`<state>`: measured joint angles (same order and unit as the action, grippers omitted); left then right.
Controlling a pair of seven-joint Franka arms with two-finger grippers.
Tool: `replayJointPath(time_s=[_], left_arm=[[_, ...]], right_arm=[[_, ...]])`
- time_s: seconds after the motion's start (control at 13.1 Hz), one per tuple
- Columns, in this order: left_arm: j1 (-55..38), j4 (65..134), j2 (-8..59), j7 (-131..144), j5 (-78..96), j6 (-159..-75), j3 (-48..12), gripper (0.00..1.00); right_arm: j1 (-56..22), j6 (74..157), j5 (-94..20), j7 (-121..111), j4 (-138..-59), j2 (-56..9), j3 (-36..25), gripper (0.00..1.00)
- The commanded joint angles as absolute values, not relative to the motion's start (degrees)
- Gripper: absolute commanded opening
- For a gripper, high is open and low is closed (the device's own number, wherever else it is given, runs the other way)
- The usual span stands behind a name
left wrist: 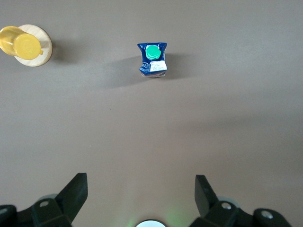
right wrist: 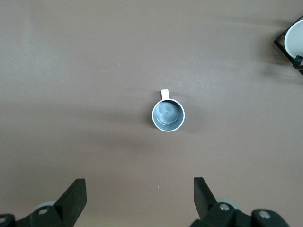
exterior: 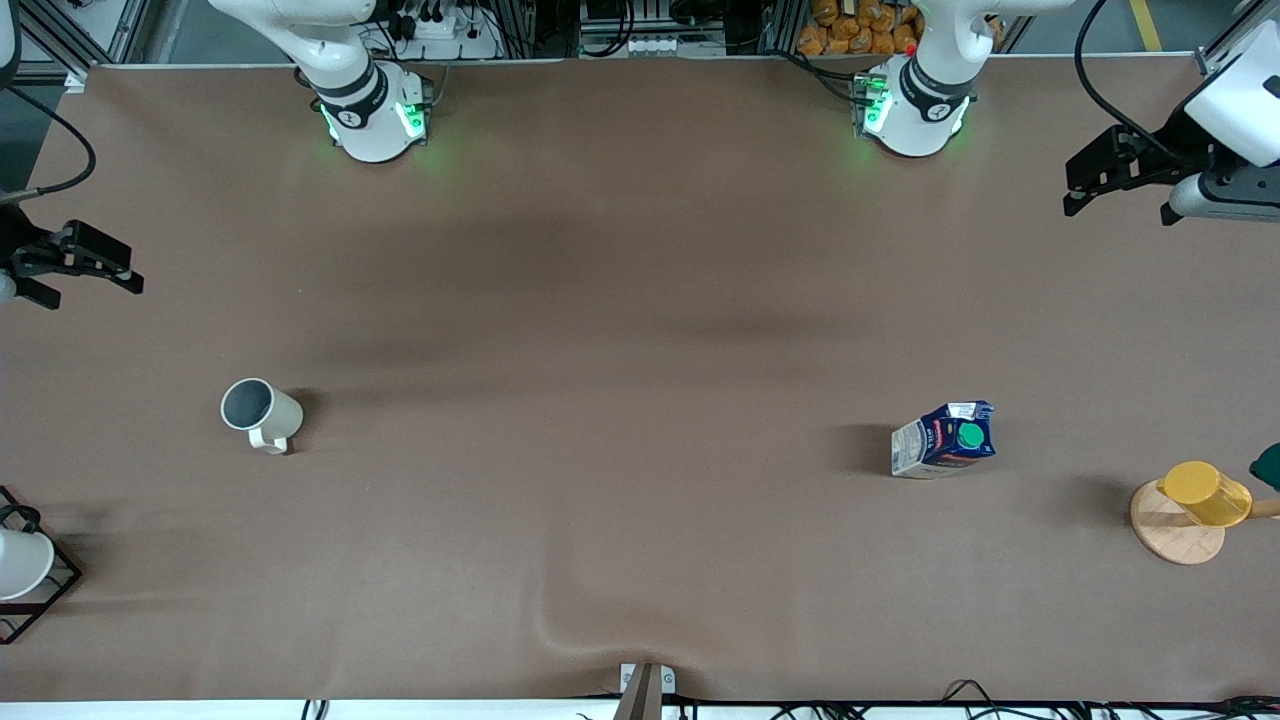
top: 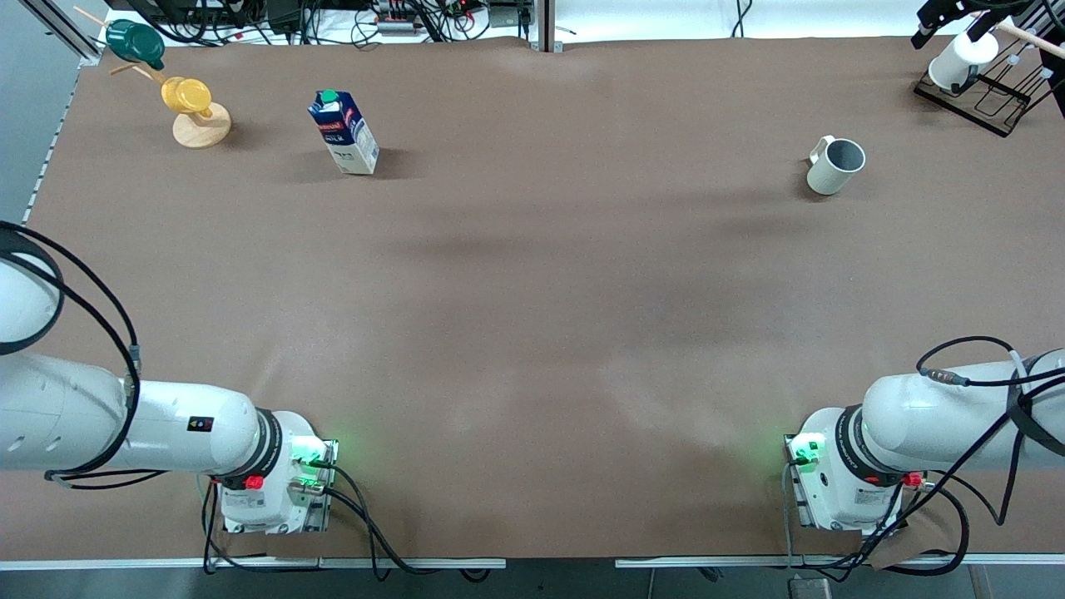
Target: Place milk next to cup
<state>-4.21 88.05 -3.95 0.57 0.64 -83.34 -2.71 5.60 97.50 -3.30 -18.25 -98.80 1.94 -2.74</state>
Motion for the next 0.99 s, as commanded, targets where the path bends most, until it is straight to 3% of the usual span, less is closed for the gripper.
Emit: replayJointPath(time_s=[0.0, 0.38, 0.69, 0.92], left_arm=[[-3.9, 86.8, -4.0, 0.6, 0.0, -82.1, -2.9, 1.0], [-4.6, 83.4, -1.5, 1.6, -0.1, -81.8, -2.9, 1.0], [-4.0, 83.3, 0.3, 1.7, -1.9, -81.8, -3.0, 1.0], [-4.0, 79.7, 8.0, 6.6, -1.8, -83.6, -2.4, 1.0]], right_arm=[[5.8, 96.5, -3.7, -17.5, -98.5, 2.2, -2.5, 1.0], [6.4, 96.5, -3.5, -17.8, -98.3, 1.5, -2.4, 1.0], [8.2, 98.5, -3.8, -18.1, -98.3, -3.5, -2.5, 1.0], [9.4, 103.6, -3.9, -18.2, -98.3, -8.6, -2.5, 1.0]])
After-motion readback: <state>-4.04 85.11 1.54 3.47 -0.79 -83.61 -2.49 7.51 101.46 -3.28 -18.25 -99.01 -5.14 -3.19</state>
